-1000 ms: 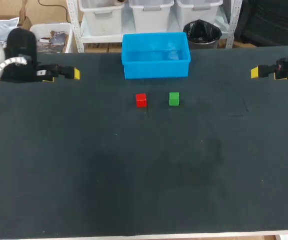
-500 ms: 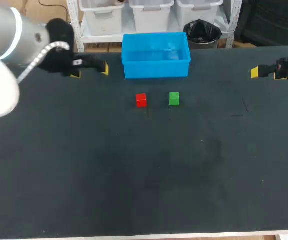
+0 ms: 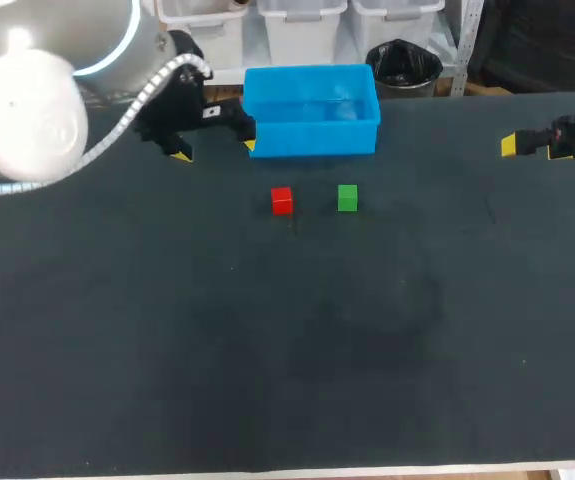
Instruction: Use the left arm to pick the red cube and place it into the blue plastic box first, then use the right arm to grasp the green cube and put it into the same blue plastic box after the first action is fully finished.
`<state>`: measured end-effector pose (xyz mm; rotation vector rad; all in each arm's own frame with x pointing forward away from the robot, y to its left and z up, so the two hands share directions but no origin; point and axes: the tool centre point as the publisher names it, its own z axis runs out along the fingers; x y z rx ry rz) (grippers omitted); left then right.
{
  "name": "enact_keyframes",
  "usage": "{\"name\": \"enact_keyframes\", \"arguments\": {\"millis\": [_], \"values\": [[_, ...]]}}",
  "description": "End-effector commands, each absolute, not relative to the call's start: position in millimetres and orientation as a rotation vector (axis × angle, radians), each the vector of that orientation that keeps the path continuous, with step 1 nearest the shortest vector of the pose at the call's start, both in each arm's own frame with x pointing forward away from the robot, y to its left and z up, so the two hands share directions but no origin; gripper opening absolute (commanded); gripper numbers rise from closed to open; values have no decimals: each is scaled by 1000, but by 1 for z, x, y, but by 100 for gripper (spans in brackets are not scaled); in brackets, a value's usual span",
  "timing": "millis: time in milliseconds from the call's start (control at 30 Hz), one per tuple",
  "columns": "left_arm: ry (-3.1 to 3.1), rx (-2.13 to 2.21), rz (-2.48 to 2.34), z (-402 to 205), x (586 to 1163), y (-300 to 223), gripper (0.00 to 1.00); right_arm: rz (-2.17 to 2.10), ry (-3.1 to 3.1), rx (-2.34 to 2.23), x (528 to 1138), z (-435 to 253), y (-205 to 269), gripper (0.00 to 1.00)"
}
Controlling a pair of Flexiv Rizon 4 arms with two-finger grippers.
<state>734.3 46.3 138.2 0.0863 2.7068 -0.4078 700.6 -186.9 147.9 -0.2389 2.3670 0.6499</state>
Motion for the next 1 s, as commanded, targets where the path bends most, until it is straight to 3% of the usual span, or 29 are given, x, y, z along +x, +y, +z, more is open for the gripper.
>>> {"name": "enact_keyframes", "arguments": {"millis": [33,1000], "values": [[2746,22,-89,141,737,43,100,642,2371,-234,700,149,-186,100],[2868,-22,-47,121,760,15,100,642,2371,-234,700,149,-186,100]]}}
